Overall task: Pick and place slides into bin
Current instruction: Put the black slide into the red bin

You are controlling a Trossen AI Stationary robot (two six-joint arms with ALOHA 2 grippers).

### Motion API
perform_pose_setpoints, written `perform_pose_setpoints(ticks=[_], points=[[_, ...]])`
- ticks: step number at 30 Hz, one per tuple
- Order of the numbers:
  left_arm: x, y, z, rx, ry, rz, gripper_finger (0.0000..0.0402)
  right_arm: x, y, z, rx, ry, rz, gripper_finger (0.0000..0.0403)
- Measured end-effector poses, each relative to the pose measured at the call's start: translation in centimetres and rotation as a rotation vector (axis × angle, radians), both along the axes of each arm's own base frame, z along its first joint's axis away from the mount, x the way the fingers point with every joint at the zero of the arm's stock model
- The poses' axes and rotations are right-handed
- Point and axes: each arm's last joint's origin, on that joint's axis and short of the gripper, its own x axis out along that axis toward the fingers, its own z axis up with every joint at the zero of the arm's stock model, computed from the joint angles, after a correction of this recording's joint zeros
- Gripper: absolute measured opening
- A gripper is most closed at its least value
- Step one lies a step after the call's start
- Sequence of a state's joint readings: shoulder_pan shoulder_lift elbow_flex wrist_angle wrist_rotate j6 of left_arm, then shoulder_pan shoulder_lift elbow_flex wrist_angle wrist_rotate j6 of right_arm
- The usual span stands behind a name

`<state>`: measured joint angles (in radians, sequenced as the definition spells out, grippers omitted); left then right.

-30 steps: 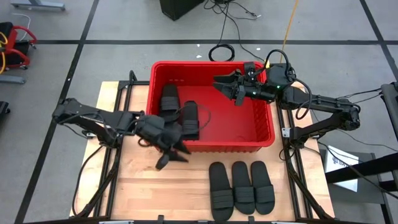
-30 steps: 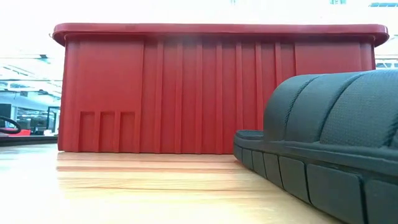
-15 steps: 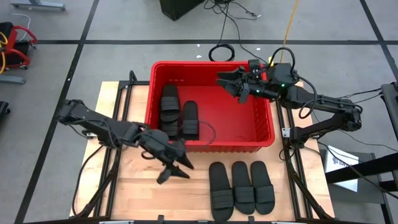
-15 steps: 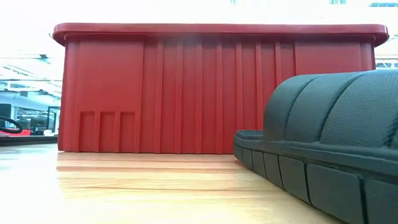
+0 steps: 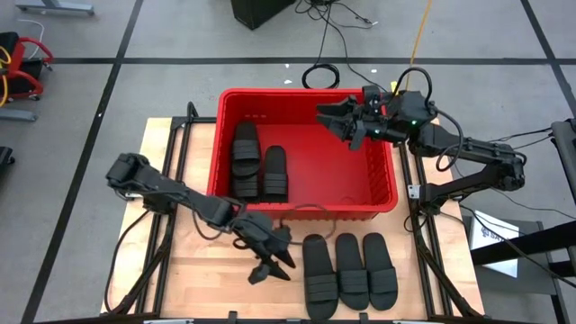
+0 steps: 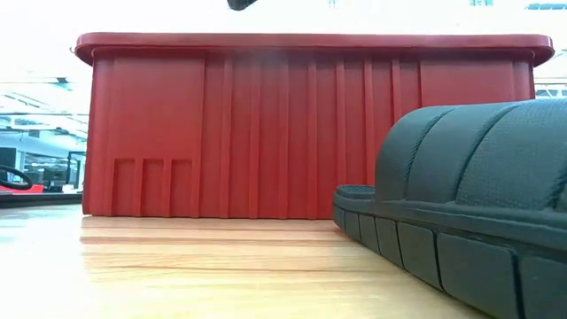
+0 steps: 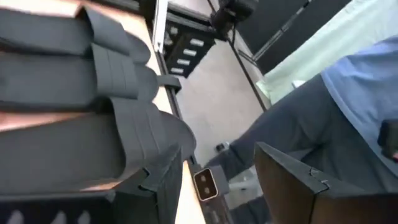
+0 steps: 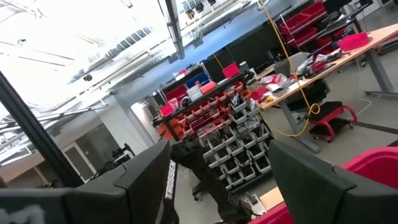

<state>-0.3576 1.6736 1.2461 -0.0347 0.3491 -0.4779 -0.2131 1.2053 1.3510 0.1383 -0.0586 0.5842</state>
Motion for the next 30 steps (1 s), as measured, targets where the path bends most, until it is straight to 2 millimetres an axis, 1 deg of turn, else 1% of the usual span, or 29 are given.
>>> perform_pose_setpoints(ticks=[3,7,10,12,18,22,24,27,30], points=[[1.7,-0.8,-0.4,0.004,0.015,-0.016,0.0193,-0.3,-0.2,0.0,0.002,0.009,0.017,0.0265],[4.3,-1.7,0.5,0.058,-0.017,-0.047,0.0193,-0.5,-0.4,-0.1,0.011,0.035,0.059,0.0265],[6.0,-1.9,0.3,0.101,-0.013,-0.065,0.0193,-0.6,-0.4,-0.2,0.015,0.044,0.102,0.0265],[6.9,-1.7,-0.3,0.116,-0.002,-0.067,0.0193,-0.7,-0.3,-0.1,0.010,0.045,0.126,0.0265],[7.9,-0.4,-2.8,0.152,0.078,-0.059,0.0193,-0.9,-0.2,-0.1,-0.003,0.046,0.171,0.0265],[8.9,0.5,-4.1,0.151,0.079,-0.045,0.0193,-1.1,-0.2,0.0,-0.012,0.056,0.188,0.0265],[9.6,0.6,-5.0,0.140,0.071,-0.035,0.0193,-1.3,-0.3,-0.1,-0.018,0.067,0.185,0.0265],[10.2,0.2,-6.7,0.089,0.104,-0.036,0.0193,-1.5,-0.2,-0.2,-0.023,0.085,0.191,0.0265],[10.3,-0.3,-7.7,0.065,0.145,-0.037,0.0193,-1.7,-0.1,-0.1,-0.034,0.087,0.212,0.0265]])
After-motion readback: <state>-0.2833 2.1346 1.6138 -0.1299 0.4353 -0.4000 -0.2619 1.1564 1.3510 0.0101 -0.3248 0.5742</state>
